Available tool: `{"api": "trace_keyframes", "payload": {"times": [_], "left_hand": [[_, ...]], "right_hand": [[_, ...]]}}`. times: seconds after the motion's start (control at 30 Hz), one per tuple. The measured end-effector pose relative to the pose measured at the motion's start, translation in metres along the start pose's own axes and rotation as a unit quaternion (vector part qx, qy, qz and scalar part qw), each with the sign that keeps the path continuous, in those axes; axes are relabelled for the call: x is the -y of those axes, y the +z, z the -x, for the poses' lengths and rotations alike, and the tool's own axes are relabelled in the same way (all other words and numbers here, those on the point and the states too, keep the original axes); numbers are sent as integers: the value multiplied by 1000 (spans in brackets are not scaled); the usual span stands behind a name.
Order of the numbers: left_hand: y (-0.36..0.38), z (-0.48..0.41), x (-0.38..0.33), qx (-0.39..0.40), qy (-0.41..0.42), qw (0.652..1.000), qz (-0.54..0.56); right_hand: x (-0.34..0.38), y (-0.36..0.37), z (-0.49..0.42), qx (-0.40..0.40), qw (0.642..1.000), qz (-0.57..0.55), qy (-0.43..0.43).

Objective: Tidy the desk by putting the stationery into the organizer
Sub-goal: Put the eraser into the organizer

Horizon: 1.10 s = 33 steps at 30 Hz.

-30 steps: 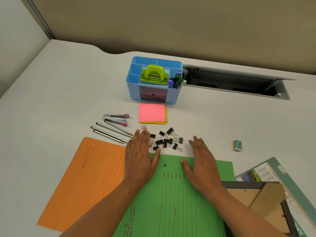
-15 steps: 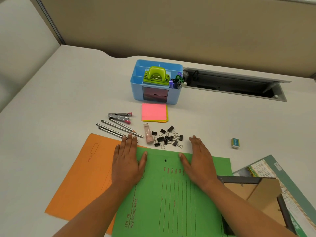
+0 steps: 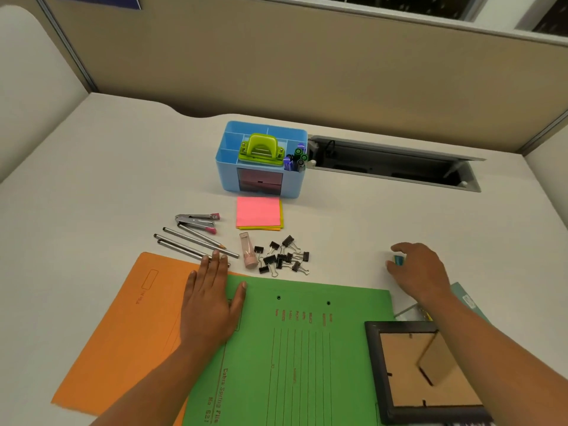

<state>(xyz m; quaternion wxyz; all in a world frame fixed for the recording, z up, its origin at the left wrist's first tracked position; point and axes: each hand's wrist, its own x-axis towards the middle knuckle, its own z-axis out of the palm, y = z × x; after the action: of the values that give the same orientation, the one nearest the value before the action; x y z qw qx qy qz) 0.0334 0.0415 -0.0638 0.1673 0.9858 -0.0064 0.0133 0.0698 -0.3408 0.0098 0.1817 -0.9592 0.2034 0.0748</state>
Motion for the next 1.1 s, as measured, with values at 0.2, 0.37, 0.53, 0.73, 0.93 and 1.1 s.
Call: {"api": "trace_keyframes", "payload": {"times": [0.2, 0.37, 0.53, 0.73, 0.93, 1.1], "left_hand": [[-6, -1, 0, -25, 2, 999, -33], [-21, -9, 30, -61, -15, 998, -31], [-31, -26, 66, -74, -79, 994, -31], [-25, -29, 74, -60, -122, 990, -25], [-25, -29, 73, -56, -138, 989, -24], [-27, -31, 73, -49, -139, 989, -30]], "right_hand": [[-4, 6, -3, 8, 1000, 7, 0], [11, -3, -8, -16, 999, -32, 1], [66, -29, -14, -72, 989, -110, -71], [163, -55, -12, -58, 957, -219, -181], [262, -63, -31, -18, 947, -148, -285], [331, -52, -61, -23, 936, -52, -349]]}}
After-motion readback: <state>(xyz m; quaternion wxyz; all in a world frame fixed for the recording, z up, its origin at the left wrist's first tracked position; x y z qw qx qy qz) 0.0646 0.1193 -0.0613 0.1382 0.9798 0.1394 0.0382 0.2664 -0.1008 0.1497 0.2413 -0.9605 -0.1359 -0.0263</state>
